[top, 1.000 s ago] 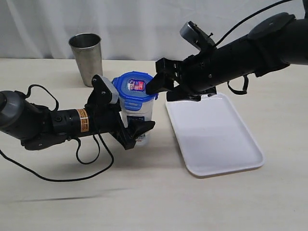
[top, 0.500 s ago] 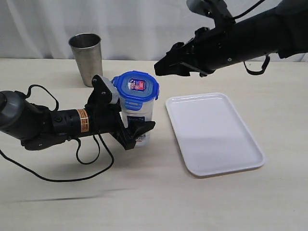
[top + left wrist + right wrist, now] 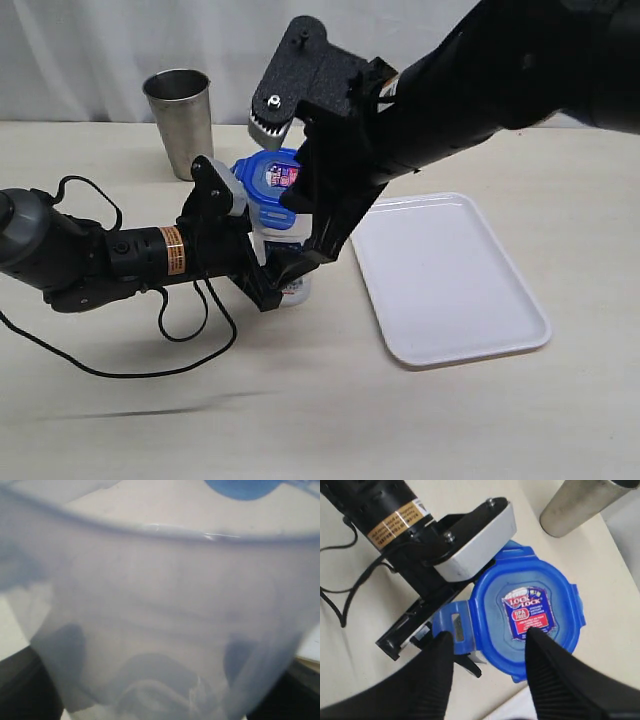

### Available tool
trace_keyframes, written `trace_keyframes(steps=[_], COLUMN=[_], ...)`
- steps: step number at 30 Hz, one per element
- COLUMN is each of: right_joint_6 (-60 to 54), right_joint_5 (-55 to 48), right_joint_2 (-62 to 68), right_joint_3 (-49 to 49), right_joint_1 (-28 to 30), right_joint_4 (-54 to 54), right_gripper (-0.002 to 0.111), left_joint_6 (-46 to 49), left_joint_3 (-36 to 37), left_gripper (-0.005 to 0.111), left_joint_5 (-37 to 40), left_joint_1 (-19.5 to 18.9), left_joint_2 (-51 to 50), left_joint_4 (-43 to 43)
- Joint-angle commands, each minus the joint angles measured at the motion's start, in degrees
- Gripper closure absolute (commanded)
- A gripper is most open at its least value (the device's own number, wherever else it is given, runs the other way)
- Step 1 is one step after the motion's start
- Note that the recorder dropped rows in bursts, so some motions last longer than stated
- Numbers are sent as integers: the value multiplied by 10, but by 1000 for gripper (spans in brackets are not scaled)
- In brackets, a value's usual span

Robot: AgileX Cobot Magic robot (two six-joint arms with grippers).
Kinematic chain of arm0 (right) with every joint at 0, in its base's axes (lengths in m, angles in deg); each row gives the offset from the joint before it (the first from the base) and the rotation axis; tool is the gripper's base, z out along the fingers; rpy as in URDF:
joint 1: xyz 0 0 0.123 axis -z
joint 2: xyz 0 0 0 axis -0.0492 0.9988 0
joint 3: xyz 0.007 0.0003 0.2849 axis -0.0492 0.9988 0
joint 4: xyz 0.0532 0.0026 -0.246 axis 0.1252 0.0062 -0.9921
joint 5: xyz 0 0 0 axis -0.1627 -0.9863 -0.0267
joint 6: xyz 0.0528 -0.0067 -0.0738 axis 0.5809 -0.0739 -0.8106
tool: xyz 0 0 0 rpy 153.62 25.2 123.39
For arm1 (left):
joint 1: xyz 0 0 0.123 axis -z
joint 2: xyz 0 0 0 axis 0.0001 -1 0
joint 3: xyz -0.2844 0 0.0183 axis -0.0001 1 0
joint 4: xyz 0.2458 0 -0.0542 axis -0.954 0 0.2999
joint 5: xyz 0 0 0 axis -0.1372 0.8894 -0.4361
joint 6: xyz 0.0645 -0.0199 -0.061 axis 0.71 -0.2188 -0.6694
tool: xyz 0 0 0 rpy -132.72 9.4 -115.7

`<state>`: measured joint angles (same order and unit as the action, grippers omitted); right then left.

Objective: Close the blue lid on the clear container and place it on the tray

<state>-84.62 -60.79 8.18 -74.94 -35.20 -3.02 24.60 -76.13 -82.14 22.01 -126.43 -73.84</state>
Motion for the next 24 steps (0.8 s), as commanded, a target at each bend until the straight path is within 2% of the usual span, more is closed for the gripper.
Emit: trace_keyframes(steps=[1, 8, 12, 24], right_joint_6=[36, 19, 17, 4], right_joint_5=[18, 26, 33, 37], right_joint_2=[20, 38, 47, 82], right_joint_3=[1, 1, 1, 1], right_joint_1=[-8, -8, -8, -8], right_joint_4=[-52, -39, -39, -39], right_gripper=[65, 64, 59, 59], left_joint_6=[1, 1, 1, 1], left_joint_3=[2, 2, 2, 2], left_gripper=[107, 107, 107, 107], left_joint_5=[35, 35, 35, 32], left_joint_1=[4, 4, 4, 4], left_joint_2=[-2, -2, -2, -2], left_joint_4=[-21, -21, -21, -21])
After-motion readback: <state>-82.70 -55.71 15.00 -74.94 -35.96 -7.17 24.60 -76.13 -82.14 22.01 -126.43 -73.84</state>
